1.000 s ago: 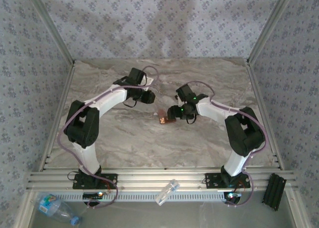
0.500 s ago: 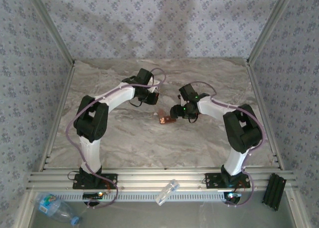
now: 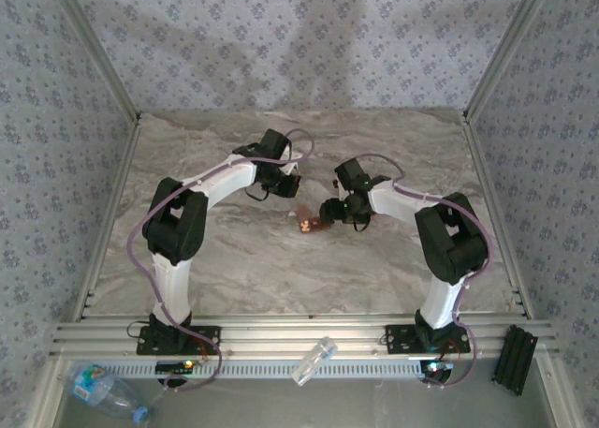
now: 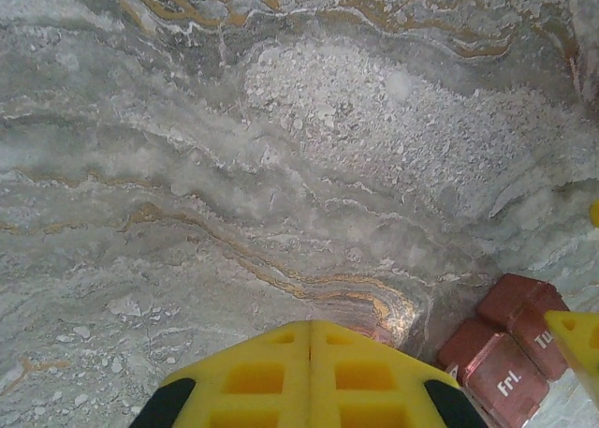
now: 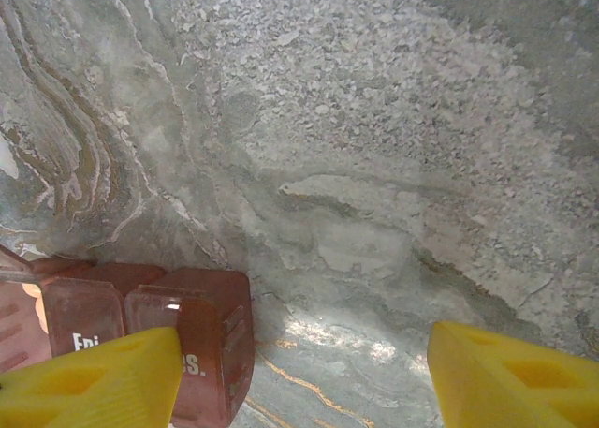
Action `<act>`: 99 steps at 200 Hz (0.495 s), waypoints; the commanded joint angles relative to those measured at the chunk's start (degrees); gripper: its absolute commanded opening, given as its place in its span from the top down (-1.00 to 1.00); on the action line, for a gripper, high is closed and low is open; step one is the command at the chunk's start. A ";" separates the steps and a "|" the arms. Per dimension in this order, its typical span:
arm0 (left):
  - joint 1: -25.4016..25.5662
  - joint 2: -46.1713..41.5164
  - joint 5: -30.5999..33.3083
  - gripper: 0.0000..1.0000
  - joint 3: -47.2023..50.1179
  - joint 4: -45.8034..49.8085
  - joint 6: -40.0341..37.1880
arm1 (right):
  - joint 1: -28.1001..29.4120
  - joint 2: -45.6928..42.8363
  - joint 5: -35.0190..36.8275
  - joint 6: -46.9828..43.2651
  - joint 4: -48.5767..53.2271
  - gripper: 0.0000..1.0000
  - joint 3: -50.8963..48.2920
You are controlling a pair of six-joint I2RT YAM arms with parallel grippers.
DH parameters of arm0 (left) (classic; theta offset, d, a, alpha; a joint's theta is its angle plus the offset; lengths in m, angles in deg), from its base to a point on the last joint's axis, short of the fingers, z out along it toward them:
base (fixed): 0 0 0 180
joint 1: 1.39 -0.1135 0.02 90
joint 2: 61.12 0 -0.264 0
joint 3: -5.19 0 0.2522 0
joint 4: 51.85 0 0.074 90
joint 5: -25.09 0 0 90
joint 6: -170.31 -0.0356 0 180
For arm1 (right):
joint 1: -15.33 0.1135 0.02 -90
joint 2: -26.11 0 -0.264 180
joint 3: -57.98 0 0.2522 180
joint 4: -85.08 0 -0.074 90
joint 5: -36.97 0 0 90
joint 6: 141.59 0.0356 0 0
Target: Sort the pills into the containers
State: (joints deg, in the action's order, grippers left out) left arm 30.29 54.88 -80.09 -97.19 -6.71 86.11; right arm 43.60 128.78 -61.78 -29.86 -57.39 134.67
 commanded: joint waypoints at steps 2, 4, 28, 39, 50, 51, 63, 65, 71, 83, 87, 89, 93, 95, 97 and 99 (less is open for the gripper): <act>0.71 1.14 0.33 1.00 -1.82 1.79 -0.66 | 0.29 1.74 2.51 -0.99 1.32 -0.41 0.65; 0.78 1.22 0.35 1.00 -1.91 1.79 -0.67 | 0.34 1.74 2.56 -0.99 1.29 -0.41 0.62; 1.09 1.93 0.32 1.00 -2.25 2.23 -0.69 | 0.47 1.82 2.76 -0.91 1.32 -0.41 0.60; 1.34 2.27 0.26 1.00 -2.43 2.44 -0.69 | 0.47 1.83 2.91 -0.86 1.36 -0.41 0.55; 1.65 2.69 0.17 1.00 -2.81 2.71 -0.72 | 0.53 1.92 2.95 -0.82 1.39 -0.41 0.47; 1.68 2.76 0.16 1.00 -2.84 2.72 -0.71 | 0.54 1.92 2.95 -0.82 1.38 -0.41 0.45; 1.97 3.02 0.15 1.00 -3.09 3.09 -0.86 | 0.55 2.00 3.04 -0.82 1.50 -0.41 0.48; 2.02 3.13 0.15 1.00 -3.06 3.15 -0.83 | 0.55 2.07 3.04 -0.82 1.47 -0.41 0.47; 2.11 3.26 0.09 1.00 -3.05 3.24 -0.84 | 0.55 2.09 3.01 -0.73 1.44 -0.41 0.48; 2.33 3.42 0.08 1.00 -2.97 3.39 -0.93 | 0.54 2.25 2.99 -0.65 1.29 -0.40 0.34; 2.39 3.44 0.06 1.00 -2.84 3.36 -1.00 | 0.54 2.27 3.10 -0.64 1.32 -0.40 0.34; 2.41 3.44 0.06 1.00 -2.76 3.37 -1.02 | 0.55 2.31 3.06 -0.67 1.33 -0.41 0.34; 2.43 3.44 0.00 1.00 -2.66 3.36 -1.01 | 0.54 2.35 3.09 -0.64 1.29 -0.41 0.34; 2.42 3.44 -0.02 1.00 -2.56 3.41 -1.00 | 0.55 2.36 3.10 -0.64 1.28 -0.40 0.34; 2.46 3.44 -0.07 1.00 -2.42 3.43 -1.02 | 0.51 2.47 3.12 -0.60 1.30 -0.40 0.34; 2.50 3.44 -0.10 1.00 -2.43 3.41 -1.00 | 0.55 2.45 3.13 -0.57 1.29 -0.40 0.34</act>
State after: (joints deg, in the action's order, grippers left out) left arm 32.19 57.79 -79.92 -98.65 -5.12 86.09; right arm 43.87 128.97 -61.41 -30.01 -57.57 134.78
